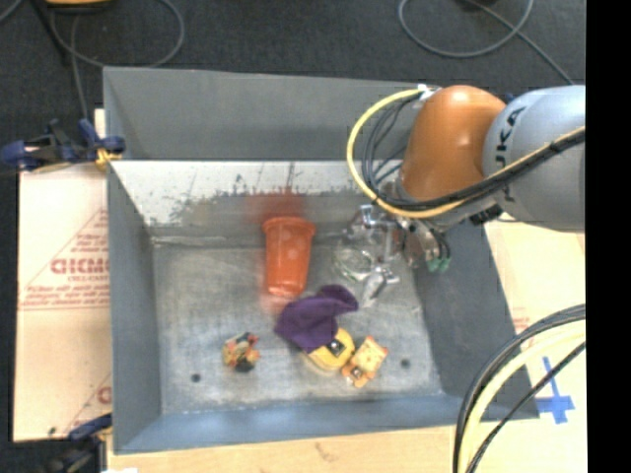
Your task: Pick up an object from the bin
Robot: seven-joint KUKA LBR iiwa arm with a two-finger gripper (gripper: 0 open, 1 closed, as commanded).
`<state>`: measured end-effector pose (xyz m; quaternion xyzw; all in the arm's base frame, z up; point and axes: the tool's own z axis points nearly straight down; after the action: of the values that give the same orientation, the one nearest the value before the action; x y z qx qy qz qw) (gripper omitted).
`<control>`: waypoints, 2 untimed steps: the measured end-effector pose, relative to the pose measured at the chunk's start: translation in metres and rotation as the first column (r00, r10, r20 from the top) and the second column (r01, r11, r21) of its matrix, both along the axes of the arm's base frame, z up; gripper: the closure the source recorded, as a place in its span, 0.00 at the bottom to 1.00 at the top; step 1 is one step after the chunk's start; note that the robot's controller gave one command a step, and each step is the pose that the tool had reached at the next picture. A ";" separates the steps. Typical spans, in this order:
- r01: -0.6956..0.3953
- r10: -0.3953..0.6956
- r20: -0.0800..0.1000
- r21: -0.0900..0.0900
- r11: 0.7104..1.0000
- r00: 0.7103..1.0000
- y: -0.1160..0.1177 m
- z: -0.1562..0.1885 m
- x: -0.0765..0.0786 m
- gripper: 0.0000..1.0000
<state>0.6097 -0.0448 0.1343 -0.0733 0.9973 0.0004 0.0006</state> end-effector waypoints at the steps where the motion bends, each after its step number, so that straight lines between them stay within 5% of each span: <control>1: -0.253 0.253 -0.003 -0.005 0.967 0.967 0.014 -0.053 -0.003 1.00; 2: -0.254 0.254 -0.002 -0.005 0.967 0.967 0.014 -0.053 -0.003 1.00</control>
Offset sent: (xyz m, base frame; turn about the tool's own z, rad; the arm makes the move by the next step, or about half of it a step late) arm 0.0000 0.0000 0.0000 0.0000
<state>0.6067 -0.0306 0.0812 -0.2004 0.9797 -0.0020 -0.0004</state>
